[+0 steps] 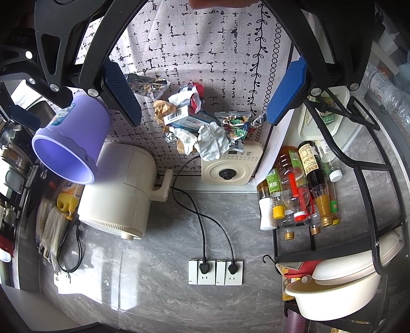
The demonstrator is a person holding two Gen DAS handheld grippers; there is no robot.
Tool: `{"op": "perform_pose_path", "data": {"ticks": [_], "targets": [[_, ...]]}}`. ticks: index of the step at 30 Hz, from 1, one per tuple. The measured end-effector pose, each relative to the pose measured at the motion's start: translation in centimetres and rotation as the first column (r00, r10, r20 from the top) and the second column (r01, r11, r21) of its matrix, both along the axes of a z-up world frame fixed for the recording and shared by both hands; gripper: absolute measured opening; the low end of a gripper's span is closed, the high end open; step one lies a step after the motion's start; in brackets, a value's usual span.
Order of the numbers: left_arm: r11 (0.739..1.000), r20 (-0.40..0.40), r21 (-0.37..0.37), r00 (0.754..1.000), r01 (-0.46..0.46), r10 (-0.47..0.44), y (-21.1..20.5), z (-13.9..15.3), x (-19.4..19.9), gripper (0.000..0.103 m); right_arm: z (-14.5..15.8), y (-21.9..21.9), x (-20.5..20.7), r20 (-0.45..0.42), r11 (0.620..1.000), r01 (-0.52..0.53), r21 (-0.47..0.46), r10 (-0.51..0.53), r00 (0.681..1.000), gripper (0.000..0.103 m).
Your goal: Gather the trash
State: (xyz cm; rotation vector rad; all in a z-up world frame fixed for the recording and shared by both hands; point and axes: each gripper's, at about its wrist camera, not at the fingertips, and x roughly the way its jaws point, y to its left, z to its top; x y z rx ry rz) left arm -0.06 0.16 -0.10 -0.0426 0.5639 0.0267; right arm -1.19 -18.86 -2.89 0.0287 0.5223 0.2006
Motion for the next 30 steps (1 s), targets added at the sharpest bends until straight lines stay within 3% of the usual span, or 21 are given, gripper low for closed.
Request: {"op": "perform_pose_path", "data": {"ticks": [30], "targets": [[1.0, 0.013, 0.011, 1.0, -0.012, 0.012, 0.32, -0.12, -0.11, 0.097, 0.36, 0.07, -0.38, 0.029, 1.0, -0.019, 0.009, 0.019, 0.999, 0.095]]}}
